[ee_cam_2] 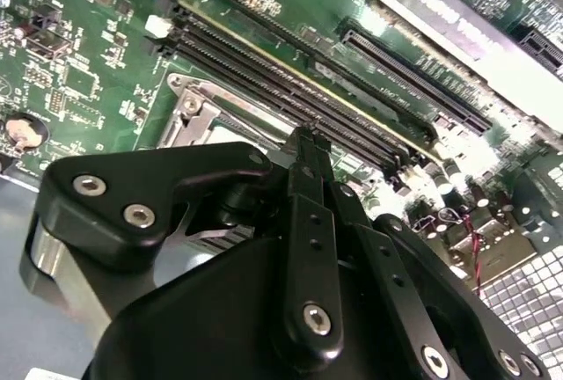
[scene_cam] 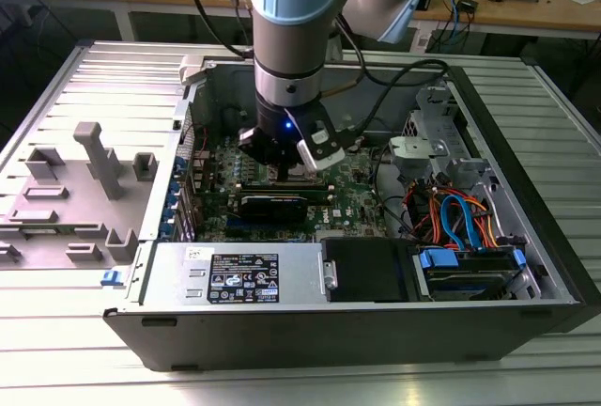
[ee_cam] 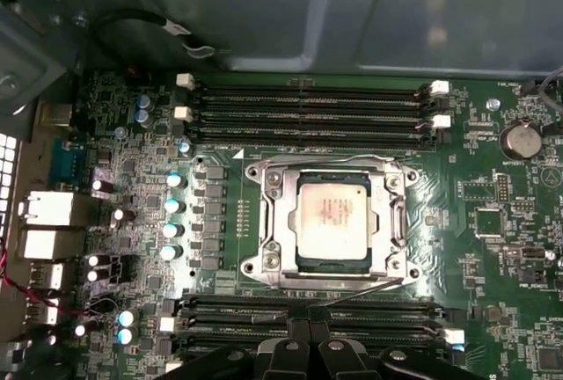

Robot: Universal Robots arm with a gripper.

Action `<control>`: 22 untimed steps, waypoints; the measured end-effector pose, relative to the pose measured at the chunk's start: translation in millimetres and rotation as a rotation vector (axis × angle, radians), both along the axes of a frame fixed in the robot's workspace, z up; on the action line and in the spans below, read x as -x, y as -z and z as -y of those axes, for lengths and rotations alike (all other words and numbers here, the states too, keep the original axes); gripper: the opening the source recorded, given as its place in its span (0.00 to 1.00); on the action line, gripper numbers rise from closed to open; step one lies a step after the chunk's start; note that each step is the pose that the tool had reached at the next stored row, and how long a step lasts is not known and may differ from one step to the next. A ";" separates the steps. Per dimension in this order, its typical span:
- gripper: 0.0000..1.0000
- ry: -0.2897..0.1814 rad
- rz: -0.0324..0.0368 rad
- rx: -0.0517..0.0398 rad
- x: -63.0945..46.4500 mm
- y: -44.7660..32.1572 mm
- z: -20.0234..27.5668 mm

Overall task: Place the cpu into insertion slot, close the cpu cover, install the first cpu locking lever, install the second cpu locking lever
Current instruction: 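Install the second cpu locking lever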

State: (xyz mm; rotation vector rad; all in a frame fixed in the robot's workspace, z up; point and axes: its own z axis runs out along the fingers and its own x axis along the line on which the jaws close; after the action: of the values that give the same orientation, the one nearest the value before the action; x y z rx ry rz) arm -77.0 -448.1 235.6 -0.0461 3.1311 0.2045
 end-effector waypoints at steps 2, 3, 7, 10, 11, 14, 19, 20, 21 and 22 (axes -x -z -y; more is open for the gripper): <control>0.11 -0.001 0.0000 -0.0062 1.5 1.8 2.2; 0.11 -0.002 0.0000 -0.0090 2.1 2.3 2.7; 0.11 -0.016 -0.0001 -0.0270 4.3 2.9 3.0; 0.11 -0.017 0.0001 -0.0296 4.5 2.8 3.1; 0.11 -0.016 0.0000 -0.0300 4.5 2.6 3.1; 0.11 -0.016 0.0000 -0.0357 4.6 2.3 3.1; 0.11 -0.017 0.0000 -0.0384 4.8 2.4 3.0; 0.11 -0.017 0.0001 -0.0386 4.8 2.4 3.1; 0.11 -0.017 0.0000 -0.0388 4.8 2.4 3.1; 0.11 -0.017 0.0000 -0.0389 4.8 2.4 3.1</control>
State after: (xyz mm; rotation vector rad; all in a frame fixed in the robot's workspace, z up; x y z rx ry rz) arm -81.9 -451.1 233.2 -0.0720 3.1265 0.2655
